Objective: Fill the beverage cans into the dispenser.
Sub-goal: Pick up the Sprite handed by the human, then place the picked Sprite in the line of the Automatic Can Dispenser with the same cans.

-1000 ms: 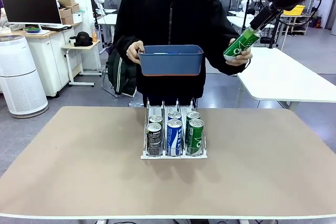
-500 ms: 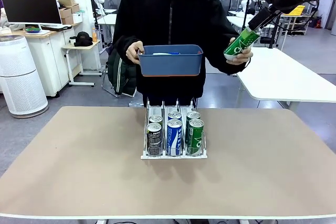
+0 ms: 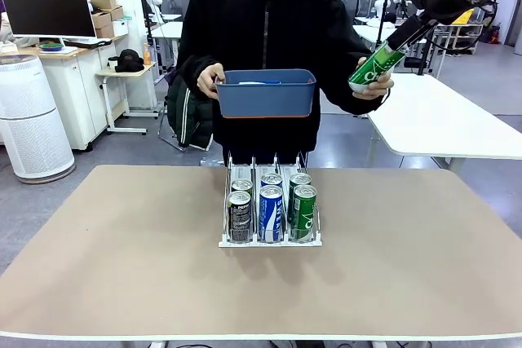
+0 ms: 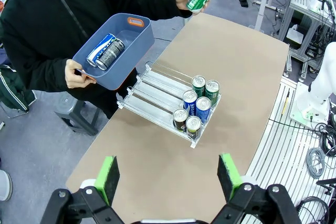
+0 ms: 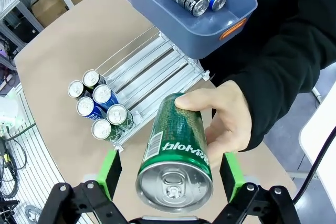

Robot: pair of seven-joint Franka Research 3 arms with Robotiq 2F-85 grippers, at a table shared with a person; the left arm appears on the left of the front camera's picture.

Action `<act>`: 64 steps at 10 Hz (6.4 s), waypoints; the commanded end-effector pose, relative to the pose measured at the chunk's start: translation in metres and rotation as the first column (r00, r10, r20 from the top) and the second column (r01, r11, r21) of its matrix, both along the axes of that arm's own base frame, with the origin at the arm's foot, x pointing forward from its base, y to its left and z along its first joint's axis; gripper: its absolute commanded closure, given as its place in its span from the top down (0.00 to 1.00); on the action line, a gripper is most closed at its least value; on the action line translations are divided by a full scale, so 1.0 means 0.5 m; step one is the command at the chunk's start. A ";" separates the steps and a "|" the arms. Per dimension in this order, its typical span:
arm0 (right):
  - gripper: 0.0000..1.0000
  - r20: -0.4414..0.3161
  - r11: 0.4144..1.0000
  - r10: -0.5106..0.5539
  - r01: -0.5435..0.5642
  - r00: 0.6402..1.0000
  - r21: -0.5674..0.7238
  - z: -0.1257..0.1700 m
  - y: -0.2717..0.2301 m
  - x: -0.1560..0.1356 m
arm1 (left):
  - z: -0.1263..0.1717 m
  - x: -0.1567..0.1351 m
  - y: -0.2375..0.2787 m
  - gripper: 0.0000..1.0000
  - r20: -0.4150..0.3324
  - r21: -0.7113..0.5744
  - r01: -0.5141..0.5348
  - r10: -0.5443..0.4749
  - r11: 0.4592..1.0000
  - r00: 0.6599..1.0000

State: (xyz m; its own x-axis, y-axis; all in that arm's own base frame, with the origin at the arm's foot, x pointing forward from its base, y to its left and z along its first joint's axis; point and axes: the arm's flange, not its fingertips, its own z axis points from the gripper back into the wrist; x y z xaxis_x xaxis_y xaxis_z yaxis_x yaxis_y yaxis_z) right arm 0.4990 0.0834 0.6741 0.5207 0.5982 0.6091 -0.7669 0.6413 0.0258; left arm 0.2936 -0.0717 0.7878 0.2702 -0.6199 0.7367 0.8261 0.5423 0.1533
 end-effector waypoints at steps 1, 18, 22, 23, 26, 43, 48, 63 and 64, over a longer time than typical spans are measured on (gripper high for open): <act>1.00 0.001 1.000 -0.001 0.001 1.000 0.001 0.001 -0.001 0.000 | 0.000 0.001 0.002 1.00 0.000 0.001 -0.006 0.006 1.000 1.000; 0.00 0.005 1.000 -0.006 0.006 1.000 0.001 0.007 -0.005 -0.001 | 0.000 0.001 0.002 1.00 0.000 0.001 -0.006 0.006 1.000 1.000; 0.00 0.005 1.000 -0.006 0.006 1.000 0.001 0.007 -0.005 -0.001 | 0.000 0.001 0.002 1.00 0.000 0.001 -0.006 0.006 1.000 1.000; 0.00 0.005 1.000 -0.006 0.006 1.000 0.001 0.007 -0.005 -0.001 | 0.000 0.001 0.002 1.00 0.000 0.001 -0.006 0.006 1.000 1.000; 0.00 0.005 1.000 -0.006 0.006 1.000 0.001 0.007 -0.005 -0.001 | 0.000 0.001 0.002 1.00 0.000 0.001 -0.006 0.006 1.000 1.000; 0.00 0.005 1.000 -0.006 0.006 1.000 0.001 0.007 -0.005 -0.001 | 0.000 0.001 0.002 1.00 0.000 0.001 -0.006 0.006 1.000 1.000; 0.00 0.005 1.000 -0.006 0.006 1.000 0.001 0.007 -0.005 -0.001 | 0.000 0.001 0.002 1.00 0.000 0.001 -0.006 0.006 1.000 1.000; 0.58 -0.016 1.000 -0.001 0.000 1.000 -0.013 0.006 -0.005 -0.026 | 0.000 0.001 0.002 1.00 0.000 0.001 -0.006 0.006 1.000 1.000; 0.58 -0.027 1.000 -0.017 0.016 0.999 -0.026 0.007 -0.002 -0.077 | 0.000 0.001 0.002 1.00 0.000 0.001 -0.006 0.006 1.000 1.000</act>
State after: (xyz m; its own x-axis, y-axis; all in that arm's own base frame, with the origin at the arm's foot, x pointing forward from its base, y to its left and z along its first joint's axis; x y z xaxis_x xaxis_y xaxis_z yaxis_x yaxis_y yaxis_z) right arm 0.4886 0.0820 0.6747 0.5303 0.6057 0.5932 -0.7678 0.6398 0.0330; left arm 0.2936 -0.0717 0.7878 0.2703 -0.6199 0.7367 0.8261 0.5423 0.1532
